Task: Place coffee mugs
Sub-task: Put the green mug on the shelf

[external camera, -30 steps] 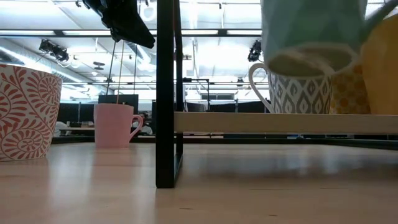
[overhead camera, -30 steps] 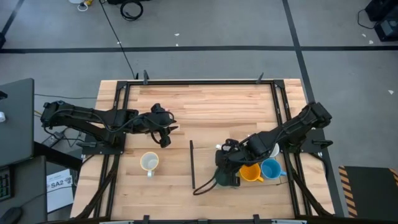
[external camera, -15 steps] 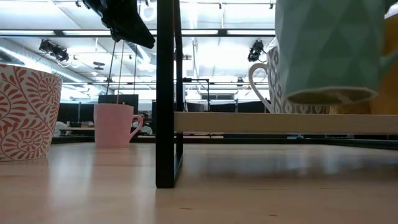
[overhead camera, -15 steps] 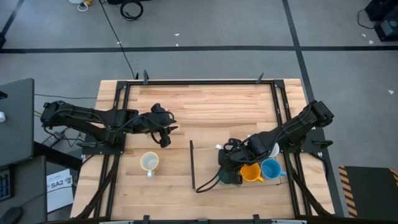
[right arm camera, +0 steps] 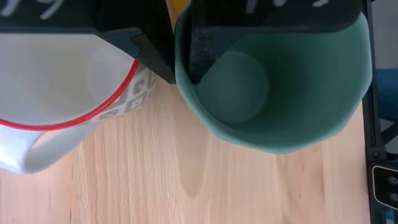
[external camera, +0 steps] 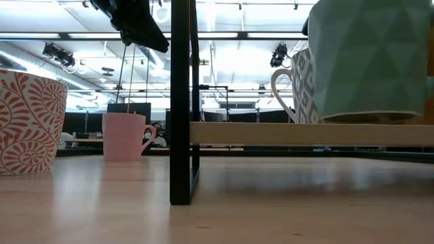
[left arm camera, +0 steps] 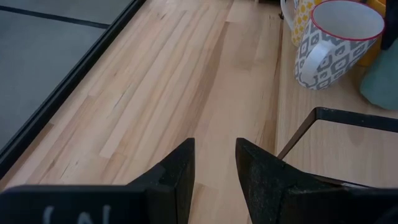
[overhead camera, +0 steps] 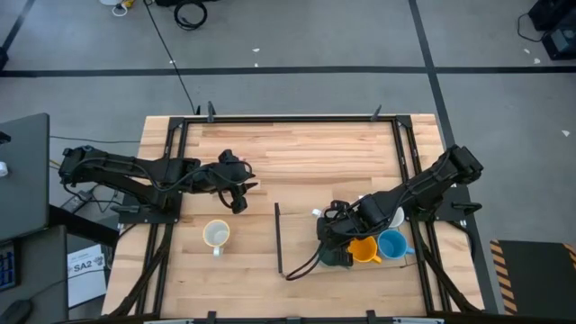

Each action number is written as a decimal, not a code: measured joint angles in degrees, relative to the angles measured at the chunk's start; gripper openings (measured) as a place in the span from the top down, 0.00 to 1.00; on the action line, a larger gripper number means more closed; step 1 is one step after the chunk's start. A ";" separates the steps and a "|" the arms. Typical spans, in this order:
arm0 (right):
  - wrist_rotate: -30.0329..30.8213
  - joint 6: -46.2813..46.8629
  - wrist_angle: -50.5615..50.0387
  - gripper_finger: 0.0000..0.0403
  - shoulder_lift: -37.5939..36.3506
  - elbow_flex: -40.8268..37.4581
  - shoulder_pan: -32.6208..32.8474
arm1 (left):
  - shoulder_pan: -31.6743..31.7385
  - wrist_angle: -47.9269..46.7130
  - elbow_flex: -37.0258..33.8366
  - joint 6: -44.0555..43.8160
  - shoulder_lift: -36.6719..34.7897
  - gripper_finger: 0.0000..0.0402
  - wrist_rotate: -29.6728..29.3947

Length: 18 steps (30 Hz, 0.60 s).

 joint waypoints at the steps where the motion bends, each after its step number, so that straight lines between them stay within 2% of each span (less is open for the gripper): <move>1: 0.02 -0.26 0.00 0.90 0.00 0.00 0.00 | 0.00 -0.02 0.02 0.00 0.00 0.69 0.00; 18: 0.13 -3.13 -0.42 0.90 0.04 0.00 0.00 | 0.00 0.00 0.02 0.00 0.00 0.69 0.00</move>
